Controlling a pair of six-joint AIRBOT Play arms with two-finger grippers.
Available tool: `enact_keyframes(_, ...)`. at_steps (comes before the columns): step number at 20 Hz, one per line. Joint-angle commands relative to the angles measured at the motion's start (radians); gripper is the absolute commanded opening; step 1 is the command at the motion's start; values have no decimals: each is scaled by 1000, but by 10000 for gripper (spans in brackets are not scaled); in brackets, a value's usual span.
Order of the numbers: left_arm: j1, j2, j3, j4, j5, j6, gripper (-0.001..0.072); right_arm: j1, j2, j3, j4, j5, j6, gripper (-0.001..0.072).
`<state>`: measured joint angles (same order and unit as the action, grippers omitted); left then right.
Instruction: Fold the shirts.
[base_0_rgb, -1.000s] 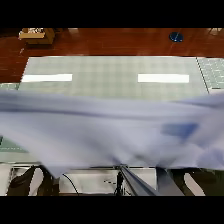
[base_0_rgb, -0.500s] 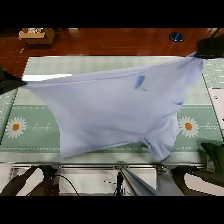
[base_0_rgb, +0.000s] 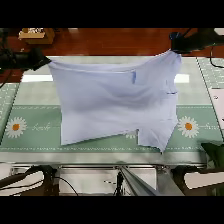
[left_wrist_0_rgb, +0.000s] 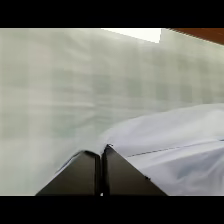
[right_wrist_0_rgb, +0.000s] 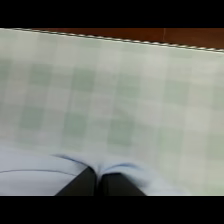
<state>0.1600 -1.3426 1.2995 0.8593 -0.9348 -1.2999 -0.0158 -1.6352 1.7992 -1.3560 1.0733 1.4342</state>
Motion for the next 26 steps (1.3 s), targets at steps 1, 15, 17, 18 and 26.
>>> enact_keyframes(1, -23, -144, 2, 2, 90, 10, 24, 0, -114, 0, 12, -101, 6, 26)
enact_keyframes(15, 53, -310, 51, 87, -359, 31, 25, -48, -162, 0, -73, 150, 76, 27)
enact_keyframes(17, 56, -313, 55, 87, -459, 21, 24, -66, -148, 0, -71, 271, 70, 26)
enact_keyframes(18, 50, -317, 55, 90, -470, 20, 24, -65, -152, -1, -71, 313, 68, 26)
enact_keyframes(26, 20, -355, 68, 108, -451, -13, 498, -27, -208, -1, -76, 369, 24, 302)
